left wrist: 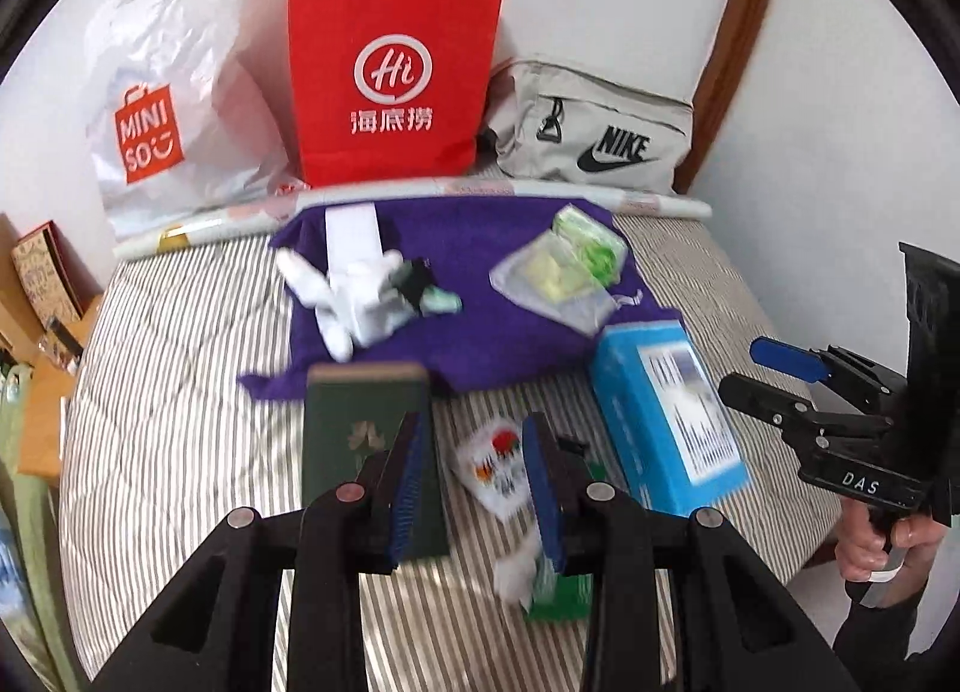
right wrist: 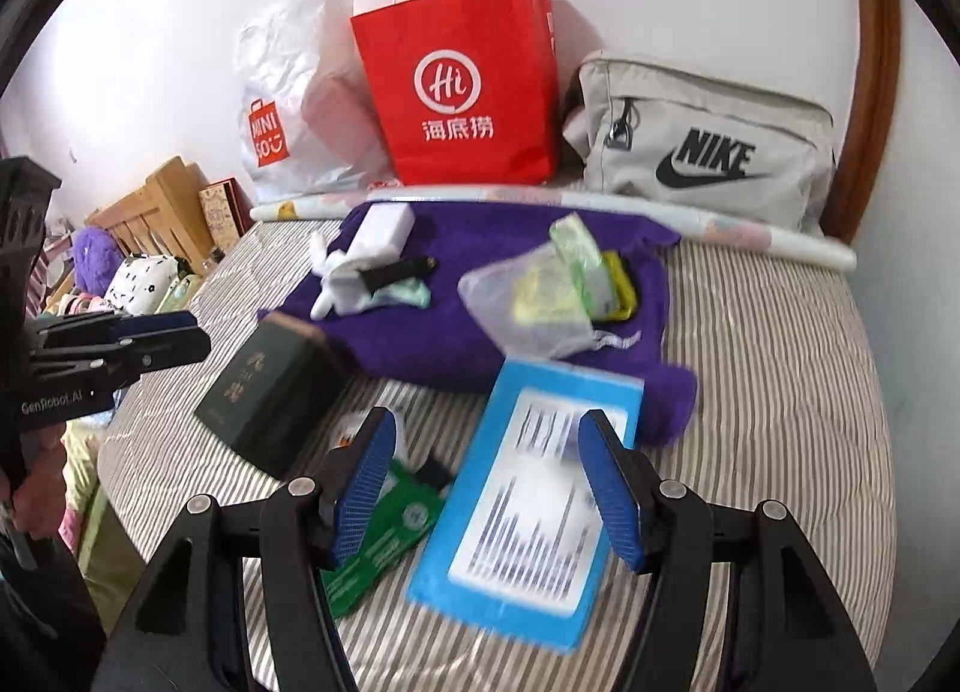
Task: Organize soft objects
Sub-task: 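Withdraw both open tools toward the white cloth and dark green packet, then grasp the white cloth with the left tool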
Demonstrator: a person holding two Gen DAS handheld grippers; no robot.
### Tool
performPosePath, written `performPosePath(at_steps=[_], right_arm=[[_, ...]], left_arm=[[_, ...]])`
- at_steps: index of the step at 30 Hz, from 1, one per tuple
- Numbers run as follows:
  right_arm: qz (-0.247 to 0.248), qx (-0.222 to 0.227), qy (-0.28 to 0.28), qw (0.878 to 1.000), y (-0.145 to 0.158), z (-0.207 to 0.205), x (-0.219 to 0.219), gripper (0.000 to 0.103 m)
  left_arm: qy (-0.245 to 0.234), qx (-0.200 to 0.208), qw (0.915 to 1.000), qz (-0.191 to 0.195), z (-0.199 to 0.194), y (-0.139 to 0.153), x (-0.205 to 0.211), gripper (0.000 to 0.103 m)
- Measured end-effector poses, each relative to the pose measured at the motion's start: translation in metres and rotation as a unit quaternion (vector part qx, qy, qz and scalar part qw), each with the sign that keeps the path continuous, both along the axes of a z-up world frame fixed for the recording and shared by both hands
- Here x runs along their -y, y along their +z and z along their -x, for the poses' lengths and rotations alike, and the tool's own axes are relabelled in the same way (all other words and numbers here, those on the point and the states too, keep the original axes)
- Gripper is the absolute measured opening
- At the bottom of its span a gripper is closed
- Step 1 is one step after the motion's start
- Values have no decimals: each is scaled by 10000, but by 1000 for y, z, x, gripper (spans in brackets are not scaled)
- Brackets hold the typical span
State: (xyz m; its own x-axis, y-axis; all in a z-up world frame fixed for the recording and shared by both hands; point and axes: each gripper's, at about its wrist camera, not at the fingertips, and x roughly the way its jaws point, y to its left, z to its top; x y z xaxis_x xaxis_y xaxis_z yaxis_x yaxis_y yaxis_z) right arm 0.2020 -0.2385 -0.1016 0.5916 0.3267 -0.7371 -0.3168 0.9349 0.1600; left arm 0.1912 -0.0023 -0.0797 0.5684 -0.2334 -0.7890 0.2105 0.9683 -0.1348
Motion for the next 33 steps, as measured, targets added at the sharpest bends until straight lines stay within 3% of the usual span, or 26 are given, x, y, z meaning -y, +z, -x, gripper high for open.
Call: performPosePath(at_steps=[8,15,25,31,33], right_arm=[[-57,-107,-190,9997,-14,41,10,63],[-37,-60,-435,9990,-27,69,26,63],[73,-121,-456,9989,-55,106,24,63],[114,-330,-233,9991,-73,109,5,63],[161,-401,-161,9989,-78,108,-3,63]], left_arm=[[-350,-210,9992,1,44,-26,18,32],[-436,-327,9983,-198,63,-68,36,32],[-262,-393,9989,40,53,-116,34,30],[-119,-407,9990,-152,42,-128,35,30],[-198,-369,9991,-22,42,-131,36,21]])
